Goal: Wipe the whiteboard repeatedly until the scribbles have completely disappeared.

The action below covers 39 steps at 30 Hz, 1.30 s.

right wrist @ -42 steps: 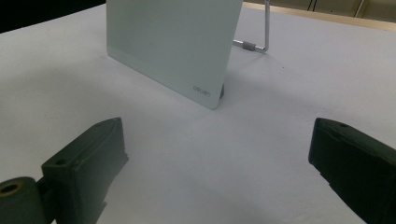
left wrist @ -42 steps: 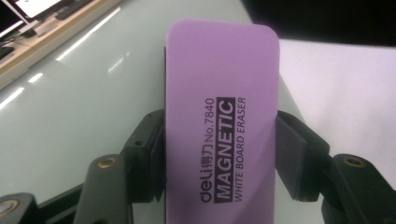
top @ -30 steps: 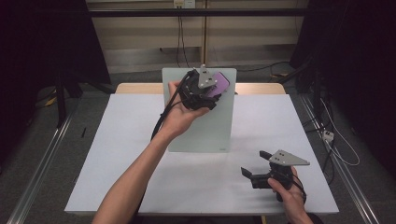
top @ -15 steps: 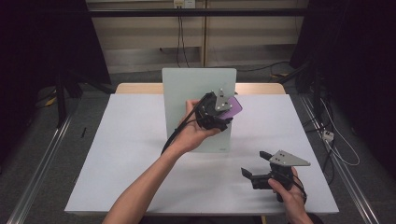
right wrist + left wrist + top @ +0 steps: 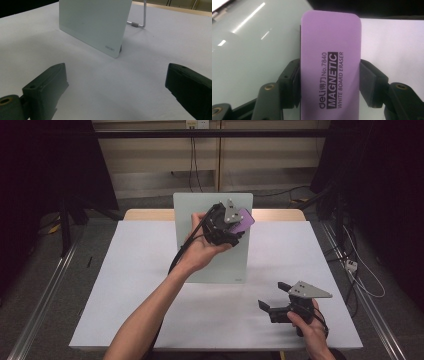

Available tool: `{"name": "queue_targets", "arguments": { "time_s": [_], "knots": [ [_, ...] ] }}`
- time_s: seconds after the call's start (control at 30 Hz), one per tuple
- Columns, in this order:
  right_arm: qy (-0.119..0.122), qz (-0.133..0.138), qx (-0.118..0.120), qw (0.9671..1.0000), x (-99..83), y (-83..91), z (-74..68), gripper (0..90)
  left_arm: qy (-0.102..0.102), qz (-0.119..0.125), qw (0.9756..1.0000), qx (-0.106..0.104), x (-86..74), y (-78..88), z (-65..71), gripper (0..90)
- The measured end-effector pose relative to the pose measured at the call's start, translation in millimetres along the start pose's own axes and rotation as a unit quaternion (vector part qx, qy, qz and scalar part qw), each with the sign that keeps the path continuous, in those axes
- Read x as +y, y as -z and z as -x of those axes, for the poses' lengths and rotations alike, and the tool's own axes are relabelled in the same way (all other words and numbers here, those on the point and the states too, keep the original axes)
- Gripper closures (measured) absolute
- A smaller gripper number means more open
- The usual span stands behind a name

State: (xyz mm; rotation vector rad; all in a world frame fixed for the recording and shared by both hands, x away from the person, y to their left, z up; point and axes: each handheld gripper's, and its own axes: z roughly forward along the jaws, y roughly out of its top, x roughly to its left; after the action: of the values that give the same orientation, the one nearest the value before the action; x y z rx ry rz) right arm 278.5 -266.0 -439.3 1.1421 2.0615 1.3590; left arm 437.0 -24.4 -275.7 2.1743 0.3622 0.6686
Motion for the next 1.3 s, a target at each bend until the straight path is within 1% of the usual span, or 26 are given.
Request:
{"name": "queue_targets", "arguments": {
  "time_s": [0.03, 0.1, 0.13, 0.17, 0.2, 0.23, 0.27, 0.33, 0.4, 0.47, 0.5, 0.6, 0.67, 0.7, 0.77, 0.83, 0.87, 0.97, 1.0, 1.07, 1.13, 1.23, 1.3],
  "knots": [
    [0.000, 0.000, 0.000, 1.0000, -0.1, -0.1, 0.2, 3.7, 0.003, 0.002, 1.0000, 0.005, 1.9, 3.0, -3.5, 40.8],
    [0.000, 0.000, -0.001, 1.0000, -0.1, -0.1, 0.3, 3.6, 0.011, 0.011, 0.9995, 0.029, 3.3, 9.6, -10.7, 40.8],
    [0.000, -0.001, -0.001, 1.0000, -0.2, 0.0, 0.3, 3.7, 0.017, 0.012, 0.9992, 0.033, 2.7, 12.7, -13.9, 40.8],
    [-0.001, -0.001, 0.000, 1.0000, -0.3, 0.0, 0.2, 3.6, 0.018, 0.014, 0.9990, 0.039, 1.4, 15.0, -15.5, 40.8],
    [-0.001, -0.001, 0.000, 1.0000, -0.3, 0.1, 0.0, 3.7, 0.018, 0.014, 0.9984, 0.052, 0.2, 16.9, -15.8, 40.8],
    [-0.001, -0.001, 0.000, 1.0000, -0.3, 0.1, 0.1, 3.6, 0.018, 0.017, 0.9980, 0.059, -1.3, 18.3, -16.4, 40.8],
    [-0.001, -0.001, -0.001, 1.0000, -0.3, 0.0, 0.1, 3.6, 0.023, 0.020, 0.9978, 0.058, -2.7, 18.9, -16.7, 40.8],
    [-0.001, -0.001, -0.001, 1.0000, -0.2, -0.2, 0.0, 3.6, 0.024, 0.020, 0.9980, 0.054, -3.9, 19.6, -17.9, 40.8],
    [0.000, -0.002, -0.001, 1.0000, -0.1, -0.3, -0.4, 3.7, 0.022, 0.019, 0.9980, 0.055, -3.0, 18.6, -17.3, 40.8],
    [0.000, -0.002, 0.000, 1.0000, -0.1, -0.6, -0.5, 3.6, 0.021, 0.018, 0.9985, 0.048, -2.2, 17.0, -15.8, 40.8],
    [0.000, -0.002, -0.001, 1.0000, -0.1, -0.7, -0.3, 3.6, 0.019, 0.022, 0.9985, 0.046, -2.1, 14.9, -14.3, 40.8],
    [-0.001, -0.002, -0.001, 1.0000, -0.1, -0.6, -0.2, 3.6, 0.007, 0.019, 0.9989, 0.043, -1.3, 10.1, -7.8, 40.7],
    [-0.001, -0.002, 0.000, 1.0000, -0.2, -0.4, -0.3, 3.6, -0.006, 0.019, 0.9986, 0.049, -3.6, 6.8, -1.3, 40.7],
    [0.000, -0.002, 0.000, 1.0000, -0.2, -0.3, -0.3, 3.7, -0.007, 0.019, 0.9988, 0.044, -5.6, 4.6, 1.4, 40.7],
    [-0.001, -0.001, 0.000, 1.0000, -0.3, -0.1, 0.0, 3.6, -0.013, 0.016, 0.9989, 0.043, -9.3, 3.2, 5.1, 40.7],
    [-0.001, -0.002, 0.000, 1.0000, -0.4, -0.3, 0.2, 3.6, -0.006, 0.021, 0.9990, 0.039, -11.1, 3.5, 4.5, 40.7],
    [-0.001, -0.002, 0.000, 1.0000, -0.4, -0.4, 0.1, 3.6, -0.001, 0.022, 0.9992, 0.034, -11.3, 4.4, 2.7, 40.7],
    [-0.001, -0.002, 0.000, 1.0000, -0.3, -0.5, -0.1, 3.6, 0.010, 0.027, 0.9989, 0.038, -12.5, 9.7, -4.2, 40.7],
    [-0.001, -0.001, 0.000, 1.0000, -0.3, -0.5, 0.1, 3.6, 0.015, 0.033, 0.9984, 0.042, -13.7, 11.8, -6.9, 40.7],
    [-0.002, -0.002, -0.001, 1.0000, -0.5, -0.5, 0.5, 3.6, 0.023, 0.035, 0.9978, 0.051, -16.8, 18.5, -13.8, 40.7],
    [-0.001, -0.001, -0.001, 1.0000, -0.5, -0.5, 0.5, 3.6, 0.035, 0.042, 0.9967, 0.061, -20.9, 24.9, -20.0, 40.7],
    [-0.002, -0.002, 0.000, 1.0000, -0.4, -0.9, 0.2, 3.6, 0.042, 0.046, 0.9949, 0.078, -26.1, 33.0, -27.1, 40.7],
    [-0.002, -0.002, -0.001, 1.0000, -0.3, -1.1, 0.2, 3.6, 0.048, 0.047, 0.9944, 0.081, -29.9, 37.4, -31.3, 40.7]
  ]
}}
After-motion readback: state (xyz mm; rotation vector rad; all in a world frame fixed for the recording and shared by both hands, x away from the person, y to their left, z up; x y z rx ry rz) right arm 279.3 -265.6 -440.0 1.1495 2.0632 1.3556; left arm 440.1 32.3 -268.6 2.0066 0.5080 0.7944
